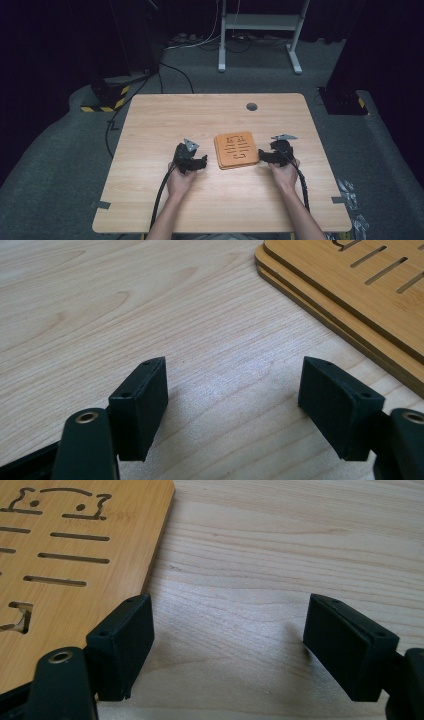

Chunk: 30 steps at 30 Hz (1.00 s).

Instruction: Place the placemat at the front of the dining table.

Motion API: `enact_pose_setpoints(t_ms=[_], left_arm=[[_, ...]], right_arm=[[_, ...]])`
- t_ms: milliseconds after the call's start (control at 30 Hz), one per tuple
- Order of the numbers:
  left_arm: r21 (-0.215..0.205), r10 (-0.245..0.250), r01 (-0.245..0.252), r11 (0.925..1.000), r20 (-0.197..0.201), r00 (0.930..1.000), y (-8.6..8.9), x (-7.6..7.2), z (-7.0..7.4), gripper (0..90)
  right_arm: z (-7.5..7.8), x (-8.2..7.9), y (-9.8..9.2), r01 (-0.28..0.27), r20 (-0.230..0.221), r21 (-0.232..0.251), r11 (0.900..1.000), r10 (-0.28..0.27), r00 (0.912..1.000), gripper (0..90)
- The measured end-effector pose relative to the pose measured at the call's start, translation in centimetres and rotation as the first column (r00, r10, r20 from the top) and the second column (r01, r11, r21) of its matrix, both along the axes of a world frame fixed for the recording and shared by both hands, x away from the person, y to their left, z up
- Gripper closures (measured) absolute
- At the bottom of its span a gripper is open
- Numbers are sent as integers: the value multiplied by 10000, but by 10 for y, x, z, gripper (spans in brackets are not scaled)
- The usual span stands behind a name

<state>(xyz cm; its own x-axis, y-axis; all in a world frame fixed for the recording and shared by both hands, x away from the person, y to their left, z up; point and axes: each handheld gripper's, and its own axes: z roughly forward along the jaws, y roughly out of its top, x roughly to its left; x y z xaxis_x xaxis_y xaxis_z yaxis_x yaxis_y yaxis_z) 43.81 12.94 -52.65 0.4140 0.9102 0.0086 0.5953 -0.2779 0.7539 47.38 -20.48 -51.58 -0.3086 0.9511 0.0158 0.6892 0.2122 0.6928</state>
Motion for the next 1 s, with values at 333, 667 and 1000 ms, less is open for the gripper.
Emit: enact_pose_setpoints(t_ms=[333,667,1000], left_arm=[[11,-3,3,10000,-3,10000,0,0,0,279],[35,7,-7,10000,14,10000,0,0,0,279],[-56,137,-137,9999,21,9999,2,0,0,260]], right_arm=[[2,-3,8,-270,-38,28,9996,270,9996,209],[3,-6,16,-450,47,83,9990,449,9990,209],[3,-8,23,-624,-10,124,9980,624,9980,210]])
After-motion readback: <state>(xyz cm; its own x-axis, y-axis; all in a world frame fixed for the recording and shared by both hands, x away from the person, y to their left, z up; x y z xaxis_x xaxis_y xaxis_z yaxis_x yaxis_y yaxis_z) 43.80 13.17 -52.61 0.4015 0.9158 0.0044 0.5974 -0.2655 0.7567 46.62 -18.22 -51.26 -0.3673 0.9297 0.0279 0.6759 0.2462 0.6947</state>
